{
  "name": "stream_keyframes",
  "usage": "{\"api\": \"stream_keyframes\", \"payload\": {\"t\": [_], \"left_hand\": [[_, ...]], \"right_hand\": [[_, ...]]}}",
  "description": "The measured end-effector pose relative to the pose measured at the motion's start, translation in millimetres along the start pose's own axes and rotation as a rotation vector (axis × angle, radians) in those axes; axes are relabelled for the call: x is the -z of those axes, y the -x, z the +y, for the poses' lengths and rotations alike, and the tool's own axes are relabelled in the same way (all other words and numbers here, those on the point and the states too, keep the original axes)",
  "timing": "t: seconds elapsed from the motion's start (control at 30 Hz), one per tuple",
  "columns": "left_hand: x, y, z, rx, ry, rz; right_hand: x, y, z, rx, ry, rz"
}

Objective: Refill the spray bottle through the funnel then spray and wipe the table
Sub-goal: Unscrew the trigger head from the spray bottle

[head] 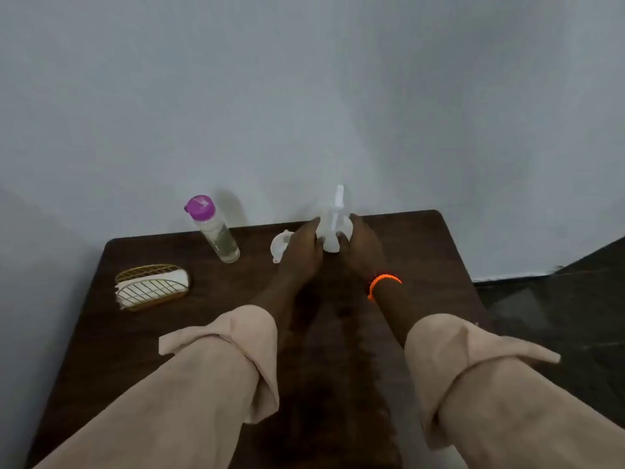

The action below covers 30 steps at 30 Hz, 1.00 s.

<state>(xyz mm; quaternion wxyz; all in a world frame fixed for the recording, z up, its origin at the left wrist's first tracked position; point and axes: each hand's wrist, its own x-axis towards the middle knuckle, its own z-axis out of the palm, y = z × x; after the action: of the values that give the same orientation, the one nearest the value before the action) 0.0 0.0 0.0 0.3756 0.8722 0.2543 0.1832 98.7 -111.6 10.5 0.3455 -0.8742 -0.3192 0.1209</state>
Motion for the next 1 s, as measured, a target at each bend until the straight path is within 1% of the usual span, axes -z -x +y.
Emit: {"api": "stream_keyframes", "payload": {"t": [0.13,0.17,0.2,0.27,0.33,0.5,0.63,0.77,0.9,1.0], "left_hand": [[0,-33,7,0.082,0.076,0.011],[1,-39,10,0.077,0.082,0.01],[1,-44,13,0.062,0.083,0.001],[3,-49,16,-0.038,0.066,-0.036],[3,-50,13,-0.078,0.057,-0.065],[15,-29,18,-0.116,0.081,0.012],[35,17,32,-0.157,0.08,-0.003],[53,93,33,-0.136,0.08,-0.043],[66,162,27,-0.044,0.114,-0.098],[69,194,19,-0.017,0.07,-0.116]], "right_hand": [[5,-29,1,-0.075,-0.011,-0.04],[3,-34,2,-0.08,-0.02,-0.053],[2,-38,4,-0.075,-0.028,-0.064],[-1,-43,6,-0.052,-0.054,-0.069],[-2,-45,6,-0.059,-0.087,-0.053],[6,-21,-3,0.06,-0.036,-0.016],[14,30,-14,0.14,-0.072,-0.01],[10,102,-26,0.148,-0.137,-0.059],[-1,168,-30,0.169,-0.247,-0.113],[-14,198,-29,0.121,-0.304,-0.165]]}}
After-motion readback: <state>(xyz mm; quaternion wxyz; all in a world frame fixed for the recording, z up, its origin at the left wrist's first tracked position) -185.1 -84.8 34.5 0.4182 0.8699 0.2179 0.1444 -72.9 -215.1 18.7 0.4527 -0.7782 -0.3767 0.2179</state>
